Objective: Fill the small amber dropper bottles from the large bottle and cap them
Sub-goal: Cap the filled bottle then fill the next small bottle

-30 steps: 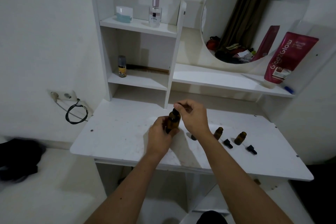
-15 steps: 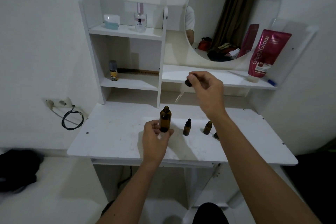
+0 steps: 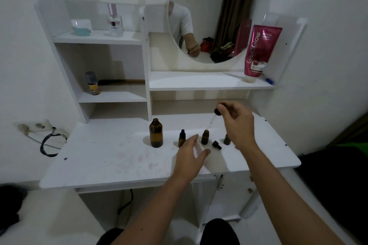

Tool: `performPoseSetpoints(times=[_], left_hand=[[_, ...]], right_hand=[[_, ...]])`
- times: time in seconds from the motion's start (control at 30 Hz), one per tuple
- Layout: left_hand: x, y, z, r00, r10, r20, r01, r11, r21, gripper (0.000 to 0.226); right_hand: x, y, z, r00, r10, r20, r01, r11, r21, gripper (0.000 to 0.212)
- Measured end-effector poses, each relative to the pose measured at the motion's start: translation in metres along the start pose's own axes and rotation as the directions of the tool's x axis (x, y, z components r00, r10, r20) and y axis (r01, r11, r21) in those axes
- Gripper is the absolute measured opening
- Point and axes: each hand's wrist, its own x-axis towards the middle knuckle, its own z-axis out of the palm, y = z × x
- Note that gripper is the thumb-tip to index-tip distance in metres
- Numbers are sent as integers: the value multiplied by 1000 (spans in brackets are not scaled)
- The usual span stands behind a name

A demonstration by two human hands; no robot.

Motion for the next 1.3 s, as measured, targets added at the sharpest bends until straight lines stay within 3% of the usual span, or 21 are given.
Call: performPoseSetpoints(times=[0.2, 0.37, 0.47, 1.03, 1.3], left_hand=[[25, 7, 15, 1000, 16, -15, -15, 996, 92, 63], [38, 5, 25, 992, 97, -82, -89, 992, 93, 32], [40, 1, 27, 988, 117, -96, -109, 990, 91, 24], [38, -4, 27, 990, 125, -59, -117, 986, 119, 24], [34, -2, 26, 991, 132, -30, -125, 977, 172, 27]], right_hand=[[2, 16, 0, 999, 28, 19, -28, 999, -16, 11], [0, 31, 5, 998, 24, 66, -21, 999, -44, 12], [-1, 39, 9, 995, 32, 93, -26, 997, -71, 10], [-1, 39, 21, 991, 90, 99, -77, 989, -129, 7], [-6, 37, 27, 996, 46, 78, -34, 989, -141, 9]])
